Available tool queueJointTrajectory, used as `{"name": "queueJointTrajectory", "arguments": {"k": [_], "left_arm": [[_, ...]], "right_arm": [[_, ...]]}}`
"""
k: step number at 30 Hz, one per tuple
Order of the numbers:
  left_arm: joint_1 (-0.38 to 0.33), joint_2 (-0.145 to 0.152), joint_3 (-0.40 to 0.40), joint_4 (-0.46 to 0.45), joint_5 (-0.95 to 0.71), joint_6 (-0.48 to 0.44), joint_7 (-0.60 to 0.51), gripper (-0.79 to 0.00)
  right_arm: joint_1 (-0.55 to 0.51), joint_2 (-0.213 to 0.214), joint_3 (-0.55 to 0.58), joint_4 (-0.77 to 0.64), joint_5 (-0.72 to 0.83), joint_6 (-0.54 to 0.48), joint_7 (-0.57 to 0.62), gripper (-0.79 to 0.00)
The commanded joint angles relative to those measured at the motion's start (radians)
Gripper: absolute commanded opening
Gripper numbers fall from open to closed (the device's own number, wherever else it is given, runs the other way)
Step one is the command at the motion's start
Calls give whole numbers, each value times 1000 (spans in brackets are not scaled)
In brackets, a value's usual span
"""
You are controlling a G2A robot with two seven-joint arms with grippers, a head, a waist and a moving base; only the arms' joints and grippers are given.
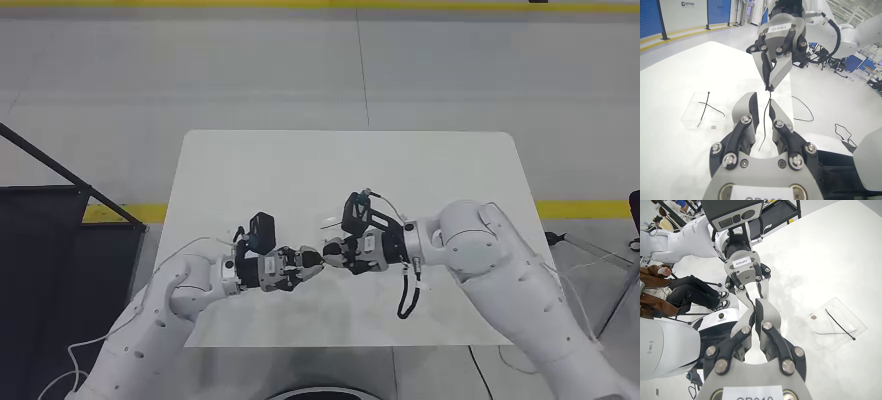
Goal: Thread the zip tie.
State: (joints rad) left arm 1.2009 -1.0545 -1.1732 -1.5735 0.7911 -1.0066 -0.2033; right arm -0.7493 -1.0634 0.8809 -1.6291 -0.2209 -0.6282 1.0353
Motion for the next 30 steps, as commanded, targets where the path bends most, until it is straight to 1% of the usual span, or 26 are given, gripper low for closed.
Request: {"name": "queueJointTrajectory", "arguments": {"k": [1, 3, 6, 7, 13, 14, 15, 16, 17, 18, 19, 21, 30], "left_arm": [[-1, 0, 2, 1, -1, 0, 0, -628], [-2, 0, 4, 2, -2, -2, -1, -668], [-3, 1, 6, 1, -1, -3, -1, -773], [-3, 1, 6, 1, -1, -3, -1, -785], [-2, 2, 8, 1, 0, 0, 4, -785], [-2, 3, 7, 1, 0, 1, 4, -785], [-2, 3, 7, 1, 0, 3, 6, -785], [-2, 3, 6, 1, 0, 5, 9, -785], [-1, 3, 4, 1, 0, 8, 12, -785], [0, 3, 2, 1, 1, 8, 16, -785], [1, 4, -1, 2, 1, 10, 20, -785], [2, 4, -4, 3, 1, 11, 25, -785], [8, 5, -13, 1, 1, 21, 57, -785]], "right_arm": [[1, 0, -2, 0, -1, 1, 0, -785], [3, 0, -5, -1, -1, 2, -1, -785], [4, 0, -7, -1, -2, 3, -3, -785], [4, 0, -7, 0, -1, 4, -4, -785], [5, 1, -8, 0, -1, 7, -8, -785], [4, 2, -5, 0, -1, 10, -12, -643], [2, 2, -3, -2, 0, 10, -15, -462], [-1, 4, 2, -2, 0, 9, -20, -348], [-5, 5, 9, -3, 1, 8, -27, -249], [-10, 8, 17, -4, 2, 4, -32, -185], [-16, 10, 26, -5, 3, -1, -36, -145], [-30, 16, 42, -11, 3, -9, -40, -111], [-91, 34, 84, -45, -11, -20, -56, -114]]}}
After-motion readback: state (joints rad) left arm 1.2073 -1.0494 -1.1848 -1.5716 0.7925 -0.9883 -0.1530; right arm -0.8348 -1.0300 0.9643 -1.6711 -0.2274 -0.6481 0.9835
